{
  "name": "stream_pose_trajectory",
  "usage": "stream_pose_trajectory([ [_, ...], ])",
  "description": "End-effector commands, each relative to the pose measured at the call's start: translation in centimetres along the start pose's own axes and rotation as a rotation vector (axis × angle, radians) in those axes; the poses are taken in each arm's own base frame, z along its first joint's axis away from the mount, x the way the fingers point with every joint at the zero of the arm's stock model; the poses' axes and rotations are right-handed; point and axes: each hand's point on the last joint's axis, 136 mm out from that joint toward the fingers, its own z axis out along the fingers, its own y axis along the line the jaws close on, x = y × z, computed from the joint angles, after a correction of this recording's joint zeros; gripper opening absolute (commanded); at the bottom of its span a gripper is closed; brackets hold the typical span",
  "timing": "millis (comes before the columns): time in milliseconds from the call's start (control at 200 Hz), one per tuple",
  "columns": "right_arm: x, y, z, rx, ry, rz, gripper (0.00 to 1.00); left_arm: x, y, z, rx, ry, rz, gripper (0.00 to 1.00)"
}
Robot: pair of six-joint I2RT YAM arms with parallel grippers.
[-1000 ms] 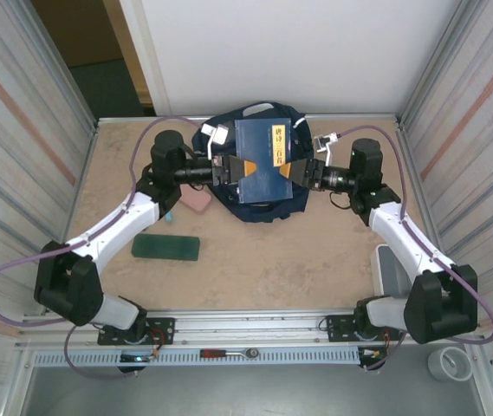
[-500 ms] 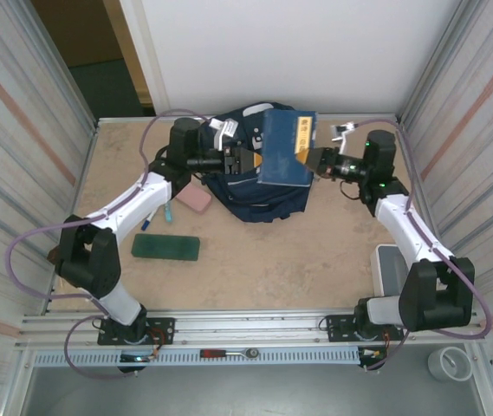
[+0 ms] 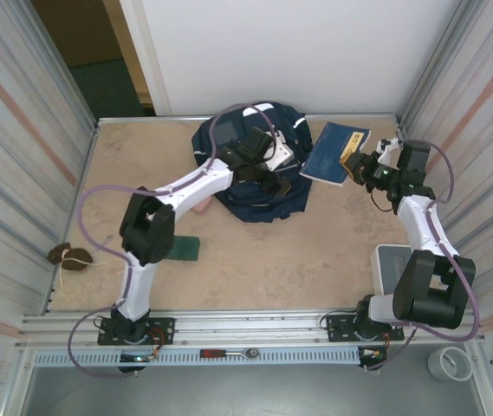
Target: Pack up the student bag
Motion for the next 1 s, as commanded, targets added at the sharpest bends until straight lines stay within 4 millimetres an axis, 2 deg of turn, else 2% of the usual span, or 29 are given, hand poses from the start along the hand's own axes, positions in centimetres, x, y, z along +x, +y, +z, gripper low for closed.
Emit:
stream_pose_trajectory([
  [0,0.4,-0.1,-0.3,-0.010,0.010,0.007,0.00,1.7,2.7,0.5,-0.111,0.121,0.120,0.85],
  [235,0.7,-0.8,-0.8,-0.001,0.006,0.018,0.00,3.1,3.7,2.4,-0.145,0.198,0.155,0.81],
  [336,0.9,-0.9,-0.7,-0.002,0.012,0.023,0.00,3.5,4.0,3.0,-0.160,0.217,0.160,0.75],
  [446,1.1,-1.0,-0.8,0.001,0.015,0.025,0.00,3.5,4.2,3.3,-0.169,0.219,0.158,0.63],
  [581,1.8,-1.6,-1.0,0.032,0.025,0.027,0.00,2.7,4.0,2.9,-0.150,0.188,0.145,0.40],
  [731,2.5,-2.3,-1.3,0.065,0.031,0.041,0.00,0.5,3.9,0.6,-0.088,0.085,0.079,0.15],
  [872,3.7,-2.9,-1.1,0.093,0.042,0.046,0.00,-3.3,4.3,-3.8,-0.013,-0.082,0.005,0.04],
  [902,4.1,-3.0,-0.8,0.102,0.046,0.047,0.00,-3.6,4.4,-4.1,0.016,-0.105,-0.017,0.03],
  [912,4.3,-3.0,-0.7,0.104,0.049,0.046,0.00,-4.4,4.4,-5.2,0.019,-0.134,-0.021,0.02],
  [932,4.5,-3.0,-0.5,0.105,0.050,0.047,0.00,-5.1,4.5,-6.2,0.036,-0.166,-0.034,0.01],
  [992,5.2,-2.7,0.4,0.086,0.060,0.054,0.00,-6.5,4.8,-8.2,0.099,-0.245,-0.078,0.00],
])
